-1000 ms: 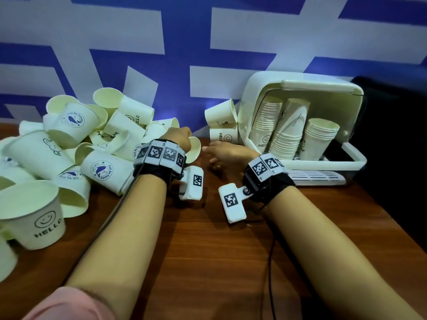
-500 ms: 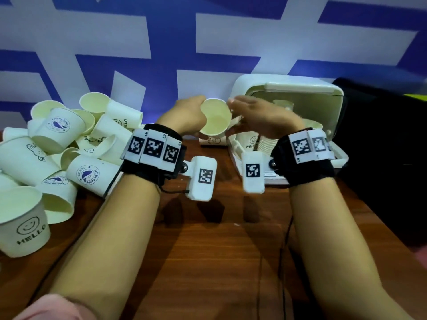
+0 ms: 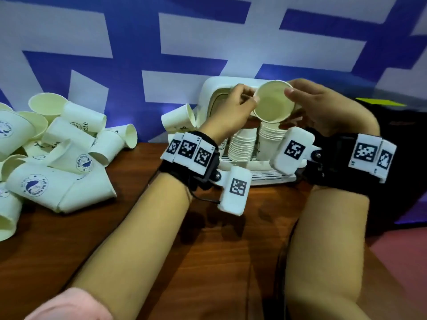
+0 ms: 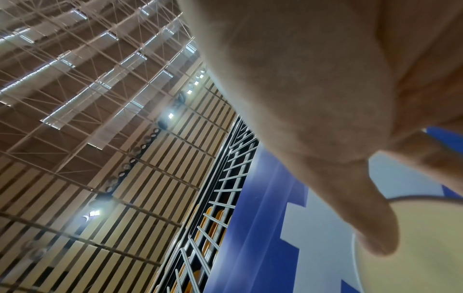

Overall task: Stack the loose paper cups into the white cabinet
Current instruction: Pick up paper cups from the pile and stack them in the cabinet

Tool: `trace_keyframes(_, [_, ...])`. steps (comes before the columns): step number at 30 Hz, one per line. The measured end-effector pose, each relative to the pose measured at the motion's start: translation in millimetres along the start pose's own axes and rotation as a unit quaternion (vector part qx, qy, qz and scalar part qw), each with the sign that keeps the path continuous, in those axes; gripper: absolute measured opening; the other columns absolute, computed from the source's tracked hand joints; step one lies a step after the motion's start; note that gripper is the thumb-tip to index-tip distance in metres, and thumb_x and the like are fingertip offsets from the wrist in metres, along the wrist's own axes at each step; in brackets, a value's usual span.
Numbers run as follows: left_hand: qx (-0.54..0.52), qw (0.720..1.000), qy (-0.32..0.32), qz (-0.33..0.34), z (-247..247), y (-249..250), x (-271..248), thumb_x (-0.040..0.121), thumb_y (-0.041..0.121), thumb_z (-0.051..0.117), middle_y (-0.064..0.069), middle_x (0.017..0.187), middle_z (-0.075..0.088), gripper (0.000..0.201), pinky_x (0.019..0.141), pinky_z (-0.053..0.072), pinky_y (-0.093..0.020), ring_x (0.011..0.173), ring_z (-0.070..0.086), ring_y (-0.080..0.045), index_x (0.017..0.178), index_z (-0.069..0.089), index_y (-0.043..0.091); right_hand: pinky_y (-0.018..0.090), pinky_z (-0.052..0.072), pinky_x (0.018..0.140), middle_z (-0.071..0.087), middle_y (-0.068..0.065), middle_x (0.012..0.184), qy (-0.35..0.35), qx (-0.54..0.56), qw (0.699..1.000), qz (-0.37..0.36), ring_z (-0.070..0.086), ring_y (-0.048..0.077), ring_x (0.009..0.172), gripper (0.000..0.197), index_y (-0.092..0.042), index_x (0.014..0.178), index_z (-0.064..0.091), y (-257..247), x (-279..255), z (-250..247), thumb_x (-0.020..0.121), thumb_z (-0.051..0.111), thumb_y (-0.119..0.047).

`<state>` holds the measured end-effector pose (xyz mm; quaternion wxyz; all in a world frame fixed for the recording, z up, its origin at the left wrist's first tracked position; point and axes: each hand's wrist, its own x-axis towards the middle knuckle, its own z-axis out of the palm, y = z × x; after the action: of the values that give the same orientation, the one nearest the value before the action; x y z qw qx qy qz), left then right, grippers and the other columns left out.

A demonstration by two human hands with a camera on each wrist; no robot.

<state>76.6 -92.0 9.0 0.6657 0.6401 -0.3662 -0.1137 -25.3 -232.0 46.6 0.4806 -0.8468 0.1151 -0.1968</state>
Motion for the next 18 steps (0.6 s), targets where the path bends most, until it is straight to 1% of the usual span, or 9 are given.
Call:
trace_keyframes(2, [-0.035, 0.999, -0.022, -0.013, 10, -7, 9, 0.100, 0.015, 0.046, -0.014, 0.119, 0.055, 0.012, 0.081, 0.059, -0.041, 0.095, 0.064, -0.028, 0.111, 0.047, 0.011, 0.048, 0.050, 0.093, 0.064, 0.011, 0.106, 0.017, 0.004, 1.000, 0.014, 0.064, 0.034, 0.097, 0.019, -0.028, 0.111, 0.059, 6, 0, -6, 0.103, 0.043, -0.034])
trace_keyframes(4, [-0.069, 0.997, -0.032, -0.020, 18, -15, 17, 0.100, 0.013, 0.046, -0.018, 0.125, 0.053, 0.015, 0.076, 0.059, -0.035, 0.093, 0.063, -0.029, 0.115, 0.047, 0.012, 0.043, 0.051, 0.087, 0.065, 0.004, 0.101, 0.031, 0.008, 0.999, 0.026, 0.064, 0.029, 0.093, 0.017, -0.034, 0.103, 0.060, 10, 2, -7, 0.103, 0.042, -0.035])
trace_keyframes(6, [-0.090, 0.995, -0.033, -0.029, 25, -22, 23, 0.100, 0.012, 0.045, -0.018, 0.127, 0.051, 0.019, 0.069, 0.059, -0.028, 0.090, 0.063, -0.025, 0.119, 0.046, 0.012, 0.037, 0.053, 0.076, 0.063, 0.003, 0.099, 0.043, 0.019, 0.998, 0.037, 0.064, 0.024, 0.085, 0.018, -0.032, 0.106, 0.059, 17, 9, -7, 0.103, 0.042, -0.035])
trace_keyframes(8, [-0.090, 0.995, -0.032, -0.032, 29, -29, 29, 0.100, 0.011, 0.045, -0.017, 0.129, 0.051, 0.022, 0.067, 0.059, -0.027, 0.090, 0.062, -0.023, 0.122, 0.046, 0.014, 0.030, 0.055, 0.068, 0.062, 0.002, 0.100, 0.047, 0.034, 0.997, 0.046, 0.063, 0.020, 0.082, 0.020, -0.026, 0.115, 0.057, 24, 14, -5, 0.104, 0.041, -0.033])
trace_keyframes(10, [-0.085, 0.995, -0.032, -0.029, 29, -37, 35, 0.100, 0.011, 0.045, -0.019, 0.130, 0.050, 0.022, 0.071, 0.060, -0.031, 0.094, 0.061, -0.025, 0.121, 0.047, 0.016, 0.035, 0.056, 0.078, 0.061, 0.002, 0.102, 0.055, 0.057, 0.995, 0.053, 0.063, 0.021, 0.088, 0.020, -0.024, 0.115, 0.057, 29, 20, -2, 0.103, 0.042, -0.031])
trace_keyframes(12, [-0.082, 0.996, -0.030, -0.026, 29, -43, 38, 0.099, 0.010, 0.045, -0.019, 0.131, 0.049, 0.021, 0.071, 0.060, -0.032, 0.099, 0.060, -0.028, 0.119, 0.047, 0.016, 0.042, 0.054, 0.088, 0.063, 0.005, 0.106, 0.063, 0.067, 0.995, 0.049, 0.064, 0.026, 0.099, 0.017, -0.025, 0.107, 0.060, 35, 26, 0, 0.102, 0.045, -0.031])
trace_keyframes(13, [-0.078, 0.996, -0.030, -0.024, 30, -47, 40, 0.099, 0.009, 0.046, -0.019, 0.131, 0.049, 0.020, 0.071, 0.060, -0.031, 0.102, 0.060, -0.030, 0.117, 0.047, 0.017, 0.043, 0.052, 0.091, 0.063, 0.007, 0.110, 0.067, 0.071, 0.994, 0.047, 0.063, 0.028, 0.103, 0.017, -0.026, 0.104, 0.061, 38, 29, 2, 0.102, 0.046, -0.031])
trace_keyframes(16, [-0.066, 0.997, -0.031, -0.013, 33, -55, 43, 0.097, 0.005, 0.048, -0.015, 0.132, 0.048, 0.021, 0.075, 0.058, -0.034, 0.116, 0.056, -0.035, 0.113, 0.048, 0.019, 0.046, 0.050, 0.095, 0.063, 0.011, 0.116, 0.075, 0.081, 0.993, 0.048, 0.061, 0.030, 0.107, 0.018, -0.028, 0.098, 0.064, 47, 35, 3, 0.102, 0.047, -0.029])
trace_keyframes(18, [-0.064, 0.997, -0.032, -0.013, 35, -57, 45, 0.096, 0.003, 0.049, -0.013, 0.133, 0.048, 0.023, 0.078, 0.058, -0.036, 0.118, 0.054, -0.036, 0.114, 0.049, 0.017, 0.045, 0.050, 0.093, 0.064, 0.007, 0.106, 0.082, 0.092, 0.991, 0.052, 0.062, 0.027, 0.101, 0.020, -0.028, 0.095, 0.064, 50, 35, 3, 0.102, 0.045, -0.025])
